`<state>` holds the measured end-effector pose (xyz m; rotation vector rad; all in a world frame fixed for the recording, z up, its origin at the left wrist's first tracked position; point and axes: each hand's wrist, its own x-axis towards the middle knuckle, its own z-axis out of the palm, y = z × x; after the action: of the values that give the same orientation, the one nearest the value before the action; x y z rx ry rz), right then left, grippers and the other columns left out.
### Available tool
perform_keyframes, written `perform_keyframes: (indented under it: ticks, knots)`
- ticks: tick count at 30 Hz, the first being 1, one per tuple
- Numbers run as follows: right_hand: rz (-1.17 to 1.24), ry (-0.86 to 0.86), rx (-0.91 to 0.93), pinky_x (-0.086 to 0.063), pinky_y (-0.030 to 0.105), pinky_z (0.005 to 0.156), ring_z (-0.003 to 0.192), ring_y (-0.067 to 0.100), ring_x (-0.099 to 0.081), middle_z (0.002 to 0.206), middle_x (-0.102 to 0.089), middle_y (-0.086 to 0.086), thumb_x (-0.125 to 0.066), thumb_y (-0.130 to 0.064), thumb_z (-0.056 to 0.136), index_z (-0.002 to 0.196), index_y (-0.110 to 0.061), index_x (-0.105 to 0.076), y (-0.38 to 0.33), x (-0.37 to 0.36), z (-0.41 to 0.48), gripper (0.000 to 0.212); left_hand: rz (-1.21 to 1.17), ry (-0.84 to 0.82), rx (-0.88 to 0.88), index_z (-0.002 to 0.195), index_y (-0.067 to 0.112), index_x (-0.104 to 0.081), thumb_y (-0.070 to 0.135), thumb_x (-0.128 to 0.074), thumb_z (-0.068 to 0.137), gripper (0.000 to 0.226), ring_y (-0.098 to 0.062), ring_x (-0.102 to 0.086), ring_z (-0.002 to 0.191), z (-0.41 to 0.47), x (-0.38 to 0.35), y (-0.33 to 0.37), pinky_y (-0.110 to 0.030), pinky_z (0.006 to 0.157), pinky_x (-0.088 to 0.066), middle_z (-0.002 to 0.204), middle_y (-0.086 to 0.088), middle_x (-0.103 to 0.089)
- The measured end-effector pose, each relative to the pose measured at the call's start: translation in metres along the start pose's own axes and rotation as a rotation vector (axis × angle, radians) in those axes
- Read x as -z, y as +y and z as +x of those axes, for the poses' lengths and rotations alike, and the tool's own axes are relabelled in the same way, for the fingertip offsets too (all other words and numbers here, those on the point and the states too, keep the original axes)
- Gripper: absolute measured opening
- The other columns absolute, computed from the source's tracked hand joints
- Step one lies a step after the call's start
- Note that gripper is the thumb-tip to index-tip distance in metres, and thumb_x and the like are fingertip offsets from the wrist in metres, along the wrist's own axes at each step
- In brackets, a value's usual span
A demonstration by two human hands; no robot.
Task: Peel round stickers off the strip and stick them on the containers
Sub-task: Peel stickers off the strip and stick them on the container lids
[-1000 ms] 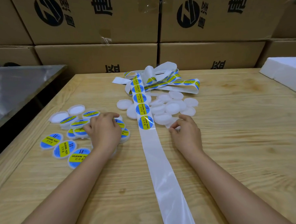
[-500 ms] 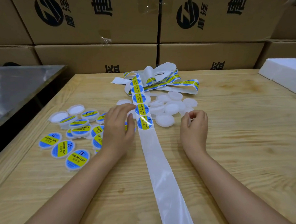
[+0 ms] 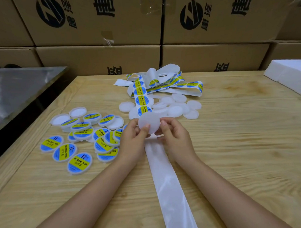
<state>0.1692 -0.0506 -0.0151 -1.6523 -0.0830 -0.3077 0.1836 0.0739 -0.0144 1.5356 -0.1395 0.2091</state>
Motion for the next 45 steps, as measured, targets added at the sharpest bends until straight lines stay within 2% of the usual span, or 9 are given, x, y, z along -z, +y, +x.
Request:
perform_keyframes:
  ticks: [4, 8, 12, 16, 20, 26, 33, 40, 45]
  knots:
    - [-0.591, -0.171, 0.128, -0.046, 0.031, 0.074, 0.085, 0.013, -0.062, 0.092, -0.071, -0.010, -0.050, -0.025, 0.094, 0.122, -0.020, -0.053, 0.007, 0.003, -0.004, 0.028, -0.038, 0.151, -0.044, 0.091, 0.020, -0.047, 0.016, -0.042, 0.099, 0.010, -0.019, -0.070, 0.081, 0.005, 0.002, -0.003, -0.026, 0.069, -0.054, 0.084, -0.005, -0.070]
    - [-0.920, -0.068, 0.237, -0.044, 0.036, 0.061, 0.074, 0.028, -0.060, 0.074, -0.068, 0.003, -0.048, -0.032, 0.092, 0.090, -0.017, -0.065, 0.004, 0.008, -0.002, 0.023, 0.006, 0.146, -0.070, 0.091, 0.023, -0.041, 0.020, -0.032, 0.101, 0.014, -0.013, -0.070, 0.078, 0.004, 0.002, -0.007, -0.021, 0.068, -0.054, 0.084, -0.006, -0.070]
    - [-0.882, 0.002, 0.251, -0.040, 0.034, 0.060, 0.065, 0.029, -0.057, 0.058, -0.059, -0.001, -0.055, -0.031, 0.090, 0.086, -0.018, -0.069, 0.001, 0.015, 0.001, 0.020, 0.219, 0.103, -0.092, 0.101, 0.013, -0.038, 0.026, -0.032, 0.101, 0.015, -0.013, -0.066, 0.089, 0.003, 0.002, -0.011, -0.023, 0.074, -0.045, 0.094, -0.003, -0.069]
    - [-0.785, -0.027, 0.268, -0.041, 0.032, 0.060, 0.058, 0.024, -0.052, 0.050, -0.048, -0.007, -0.063, -0.024, 0.086, 0.085, -0.016, -0.071, 0.006, 0.017, 0.002, 0.011, 0.401, -0.021, -0.163, 0.099, 0.010, -0.037, 0.025, -0.034, 0.100, 0.015, -0.021, -0.056, 0.078, -0.004, 0.001, -0.007, -0.023, 0.065, -0.041, 0.084, 0.000, -0.059]
    - [-0.828, -0.132, 0.244, -0.043, 0.029, 0.073, 0.082, 0.015, -0.055, 0.080, -0.059, -0.005, -0.067, -0.026, 0.082, 0.104, -0.022, -0.068, 0.011, 0.017, 0.006, 0.023, 0.538, -0.080, -0.133, 0.104, 0.007, -0.036, 0.021, -0.033, 0.100, 0.015, -0.033, -0.058, 0.083, -0.004, -0.002, -0.003, -0.043, 0.070, -0.043, 0.090, -0.015, -0.060]
    - [-1.107, -0.251, 0.281, -0.035, 0.031, 0.090, 0.105, 0.021, -0.041, 0.116, -0.048, 0.000, -0.053, -0.044, 0.089, 0.118, -0.020, -0.060, 0.018, 0.019, 0.008, 0.039, 0.531, -0.046, -0.084, 0.101, 0.008, -0.035, 0.018, -0.035, 0.099, 0.010, -0.029, -0.067, 0.087, -0.003, 0.000, -0.001, -0.043, 0.064, -0.044, 0.091, -0.022, -0.062]
    - [-1.074, -0.260, 0.225, -0.031, 0.031, 0.089, 0.108, 0.020, -0.042, 0.113, -0.051, -0.005, -0.056, -0.040, 0.087, 0.115, -0.023, -0.059, 0.016, 0.018, 0.009, 0.033, 0.631, -0.019, -0.222, 0.098, 0.003, -0.041, 0.024, -0.030, 0.098, 0.024, -0.034, -0.051, 0.084, -0.008, 0.000, 0.005, -0.043, 0.073, -0.038, 0.090, -0.019, -0.058]
    - [-1.072, -0.323, 0.238, -0.025, 0.029, 0.097, 0.124, 0.016, -0.036, 0.135, -0.043, -0.009, -0.050, -0.038, 0.090, 0.130, -0.024, -0.049, 0.018, 0.017, 0.008, 0.042, 0.621, -0.078, -0.158, 0.103, 0.011, -0.035, 0.024, -0.032, 0.100, 0.014, -0.032, -0.064, 0.088, -0.011, -0.002, 0.006, -0.045, 0.070, -0.046, 0.089, -0.009, -0.066]
    - [-1.059, -0.294, 0.243, -0.024, 0.028, 0.084, 0.108, 0.016, -0.044, 0.112, -0.051, -0.008, -0.054, -0.037, 0.088, 0.117, -0.027, -0.059, 0.015, 0.017, 0.008, 0.031, 0.561, -0.059, -0.170, 0.100, 0.014, -0.033, 0.024, -0.031, 0.100, 0.010, -0.030, -0.062, 0.079, -0.011, -0.002, 0.007, -0.041, 0.066, -0.045, 0.077, 0.001, -0.056]
